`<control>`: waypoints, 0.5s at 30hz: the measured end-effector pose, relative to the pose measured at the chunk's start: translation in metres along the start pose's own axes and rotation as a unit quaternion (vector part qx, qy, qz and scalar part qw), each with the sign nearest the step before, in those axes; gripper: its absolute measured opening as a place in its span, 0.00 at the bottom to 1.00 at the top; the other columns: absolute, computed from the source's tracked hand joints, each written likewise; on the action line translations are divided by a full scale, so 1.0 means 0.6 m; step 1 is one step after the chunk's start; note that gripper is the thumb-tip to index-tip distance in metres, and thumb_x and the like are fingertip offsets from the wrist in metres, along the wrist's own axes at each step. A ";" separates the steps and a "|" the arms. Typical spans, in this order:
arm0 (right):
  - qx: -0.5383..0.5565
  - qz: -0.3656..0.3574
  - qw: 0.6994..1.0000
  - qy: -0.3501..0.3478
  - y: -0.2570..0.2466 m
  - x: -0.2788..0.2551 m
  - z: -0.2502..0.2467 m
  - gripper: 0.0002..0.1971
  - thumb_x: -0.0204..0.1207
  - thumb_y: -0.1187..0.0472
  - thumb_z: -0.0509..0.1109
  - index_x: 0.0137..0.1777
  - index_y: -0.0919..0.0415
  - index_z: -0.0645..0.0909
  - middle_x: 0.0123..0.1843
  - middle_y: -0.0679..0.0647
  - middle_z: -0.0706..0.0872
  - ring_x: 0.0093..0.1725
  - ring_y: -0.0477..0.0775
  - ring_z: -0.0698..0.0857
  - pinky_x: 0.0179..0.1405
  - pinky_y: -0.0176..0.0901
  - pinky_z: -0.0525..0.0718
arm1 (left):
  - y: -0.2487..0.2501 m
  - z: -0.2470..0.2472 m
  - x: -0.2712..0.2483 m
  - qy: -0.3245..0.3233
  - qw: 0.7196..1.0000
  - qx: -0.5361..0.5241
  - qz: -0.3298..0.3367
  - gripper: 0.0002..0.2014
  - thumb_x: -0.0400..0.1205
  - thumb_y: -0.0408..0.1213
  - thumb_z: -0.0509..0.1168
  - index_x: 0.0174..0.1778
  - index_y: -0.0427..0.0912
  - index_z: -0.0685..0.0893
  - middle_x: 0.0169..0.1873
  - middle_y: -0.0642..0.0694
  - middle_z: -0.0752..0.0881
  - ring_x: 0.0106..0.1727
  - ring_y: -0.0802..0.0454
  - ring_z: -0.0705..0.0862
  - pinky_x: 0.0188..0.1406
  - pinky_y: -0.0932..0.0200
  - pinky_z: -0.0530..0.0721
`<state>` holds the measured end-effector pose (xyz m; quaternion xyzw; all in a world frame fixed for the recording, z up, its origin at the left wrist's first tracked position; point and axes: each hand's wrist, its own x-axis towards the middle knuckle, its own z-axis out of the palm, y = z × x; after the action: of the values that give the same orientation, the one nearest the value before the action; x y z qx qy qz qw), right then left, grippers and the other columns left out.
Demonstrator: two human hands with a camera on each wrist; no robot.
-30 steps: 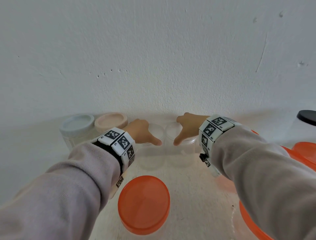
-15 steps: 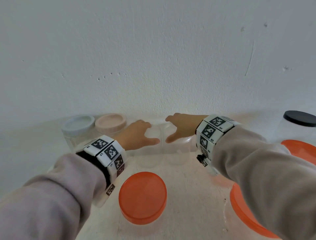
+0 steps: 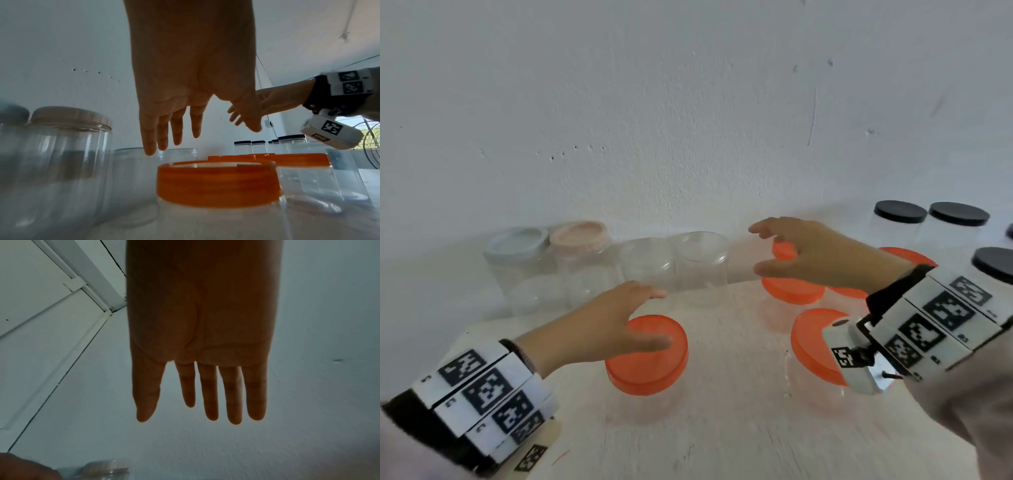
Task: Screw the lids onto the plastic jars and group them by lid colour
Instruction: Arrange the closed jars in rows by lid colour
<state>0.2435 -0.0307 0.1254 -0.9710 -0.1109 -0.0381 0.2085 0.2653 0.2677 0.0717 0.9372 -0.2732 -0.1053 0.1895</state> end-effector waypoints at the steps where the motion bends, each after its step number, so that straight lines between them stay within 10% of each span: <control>1: 0.008 0.016 1.000 0.002 0.010 -0.020 0.002 0.32 0.75 0.44 0.72 0.78 0.44 0.67 0.72 0.44 0.75 0.67 0.45 0.74 0.65 0.42 0.73 | -0.001 0.005 -0.005 -0.011 1.000 -0.001 -0.010 0.44 0.63 0.74 0.63 0.77 0.67 0.62 0.66 0.72 0.62 0.66 0.71 0.65 0.56 0.74 0.65; 15: -0.010 0.089 0.992 -0.089 0.132 -0.149 0.053 0.53 0.68 0.33 0.72 0.86 0.48 0.46 0.84 0.46 0.53 0.82 0.51 0.55 0.77 0.52 0.66 | 0.031 0.057 0.003 -0.038 0.993 0.038 -0.104 0.53 0.56 0.73 0.70 0.77 0.66 0.59 0.73 0.62 0.61 0.73 0.57 0.65 0.70 0.56 0.75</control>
<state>0.1759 -0.1057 0.0540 -0.9786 -0.0422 0.0656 0.1904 0.2475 0.2418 0.0483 0.9622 -0.1854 -0.1499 0.1315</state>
